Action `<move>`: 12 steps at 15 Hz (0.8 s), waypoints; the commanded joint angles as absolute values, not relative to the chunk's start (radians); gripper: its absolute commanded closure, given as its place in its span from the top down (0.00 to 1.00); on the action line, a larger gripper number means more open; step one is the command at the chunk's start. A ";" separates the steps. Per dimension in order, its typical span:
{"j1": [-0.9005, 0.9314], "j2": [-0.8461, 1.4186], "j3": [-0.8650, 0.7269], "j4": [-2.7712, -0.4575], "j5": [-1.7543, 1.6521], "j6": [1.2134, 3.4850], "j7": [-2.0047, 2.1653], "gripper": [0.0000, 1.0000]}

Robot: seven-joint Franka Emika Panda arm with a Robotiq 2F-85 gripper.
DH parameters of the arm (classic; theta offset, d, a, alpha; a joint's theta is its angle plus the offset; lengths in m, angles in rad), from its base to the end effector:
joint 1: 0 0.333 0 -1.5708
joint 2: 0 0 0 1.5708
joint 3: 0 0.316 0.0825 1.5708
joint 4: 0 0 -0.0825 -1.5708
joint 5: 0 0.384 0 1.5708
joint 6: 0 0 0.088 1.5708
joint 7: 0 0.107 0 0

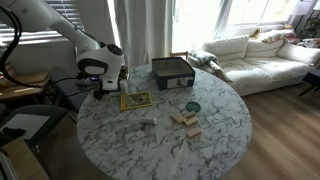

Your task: Pick up the two wooden blocks from the clear measuring cup and put them on the table, pick up the clear measuring cup and put it on the two wooden blocks to the right

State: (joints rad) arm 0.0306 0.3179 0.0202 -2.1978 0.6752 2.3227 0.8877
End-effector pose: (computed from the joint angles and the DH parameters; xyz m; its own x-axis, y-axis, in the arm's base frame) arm 0.5368 0.0387 0.2250 0.1931 -0.8634 -0.4660 -0.9775 -0.2104 -0.0153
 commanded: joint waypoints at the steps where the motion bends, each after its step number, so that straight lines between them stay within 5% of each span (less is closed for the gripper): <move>1: 0.028 0.320 0.013 -2.187 0.687 2.290 0.899 0.34; 5: 0.028 0.320 0.013 -2.181 0.687 2.287 0.899 0.09; 12: 0.029 0.247 0.004 -2.194 0.653 2.230 0.911 0.09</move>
